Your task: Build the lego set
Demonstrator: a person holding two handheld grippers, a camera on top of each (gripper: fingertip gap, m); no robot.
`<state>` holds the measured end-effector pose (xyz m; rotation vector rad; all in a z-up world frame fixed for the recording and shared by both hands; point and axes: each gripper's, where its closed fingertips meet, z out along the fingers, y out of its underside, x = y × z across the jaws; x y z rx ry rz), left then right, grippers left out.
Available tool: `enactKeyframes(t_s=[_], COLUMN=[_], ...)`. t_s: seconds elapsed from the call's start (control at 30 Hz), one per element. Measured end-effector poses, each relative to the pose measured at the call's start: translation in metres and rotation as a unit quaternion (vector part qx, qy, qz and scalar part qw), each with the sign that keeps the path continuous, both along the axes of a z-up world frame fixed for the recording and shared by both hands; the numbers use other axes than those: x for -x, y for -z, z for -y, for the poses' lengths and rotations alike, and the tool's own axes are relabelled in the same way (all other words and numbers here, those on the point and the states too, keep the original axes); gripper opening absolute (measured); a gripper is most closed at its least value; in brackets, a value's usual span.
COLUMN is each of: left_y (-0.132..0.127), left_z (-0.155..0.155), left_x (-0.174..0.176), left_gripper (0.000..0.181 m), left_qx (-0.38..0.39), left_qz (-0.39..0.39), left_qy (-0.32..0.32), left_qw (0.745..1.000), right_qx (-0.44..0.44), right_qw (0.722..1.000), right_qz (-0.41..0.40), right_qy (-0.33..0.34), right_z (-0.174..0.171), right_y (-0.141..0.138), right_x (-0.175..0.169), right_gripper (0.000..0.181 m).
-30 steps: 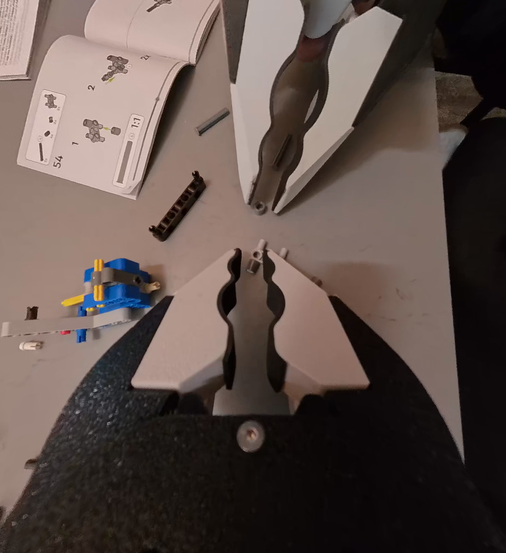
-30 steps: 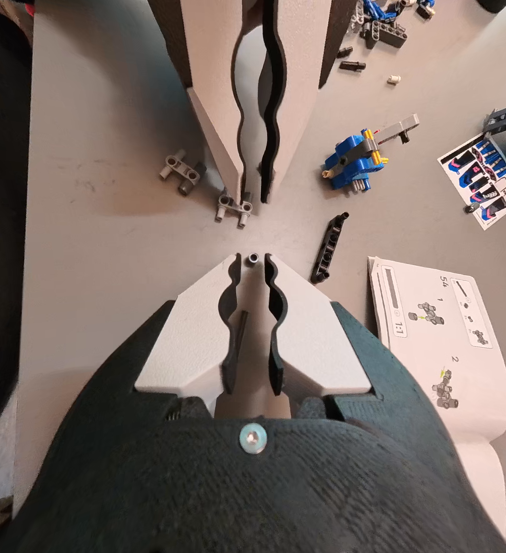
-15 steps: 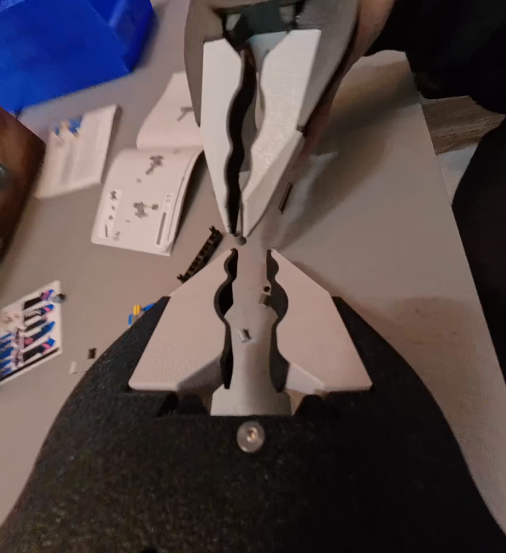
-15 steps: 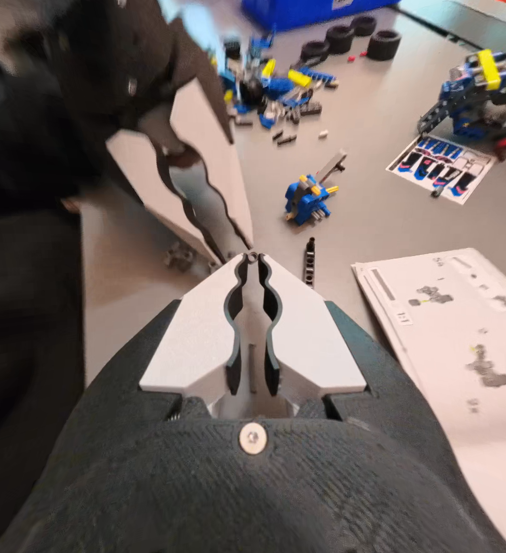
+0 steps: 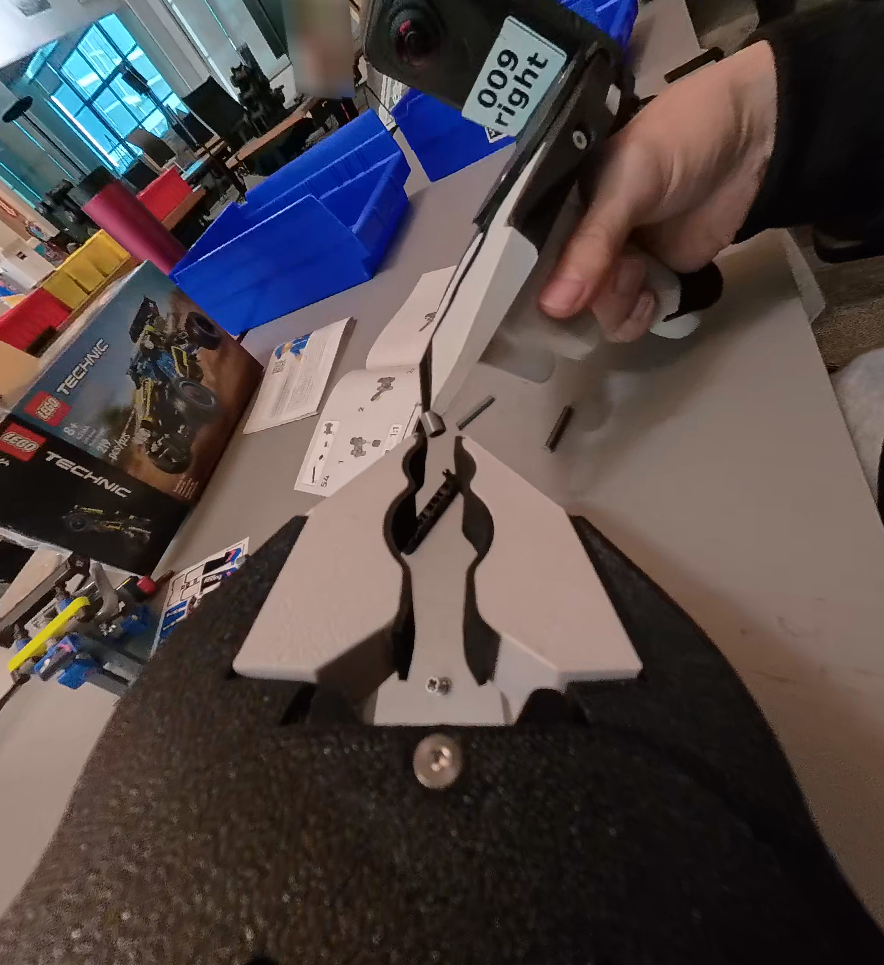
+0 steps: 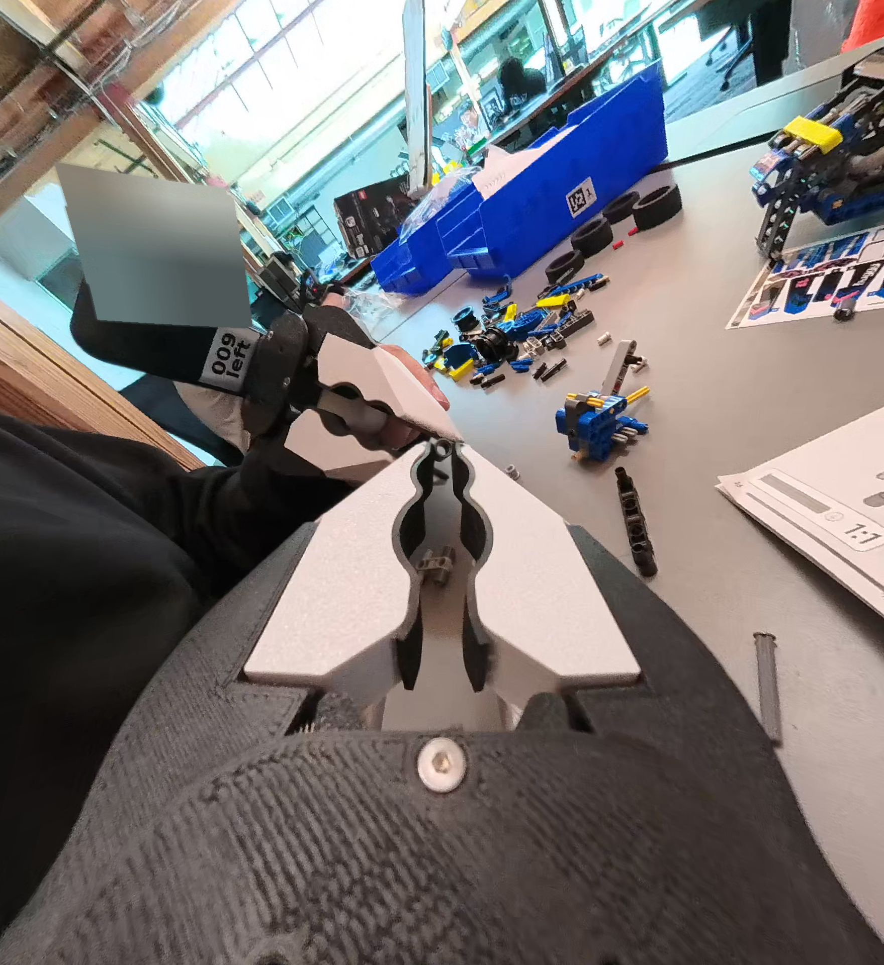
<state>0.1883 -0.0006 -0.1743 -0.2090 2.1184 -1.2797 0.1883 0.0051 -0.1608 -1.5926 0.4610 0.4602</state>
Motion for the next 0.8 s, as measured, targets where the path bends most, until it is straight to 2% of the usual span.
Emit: enactKeyframes(t_s=[0.27, 0.6, 0.8], left_y=[-0.008, -0.009, -0.005], left_z=[-0.001, -0.004, -0.004], left_x=[0.000, 0.002, 0.001], left_gripper=[0.003, 0.000, 0.000], left_qx=[0.002, -0.057, -0.062], left_qz=[0.037, 0.116, 0.113], left_qy=[-0.002, 0.017, 0.011], left_qw=[0.999, 0.992, 0.992], right_qx=[-0.026, -0.030, -0.017], right_qw=[0.999, 0.999, 1.000], right_qz=[-0.027, -0.034, -0.016], right_qy=[-0.007, -0.028, -0.009], right_z=[-0.002, -0.003, -0.003], right_y=[-0.006, -0.006, -0.002], right_x=[0.004, 0.010, 0.004], right_gripper=[0.004, 0.005, 0.004])
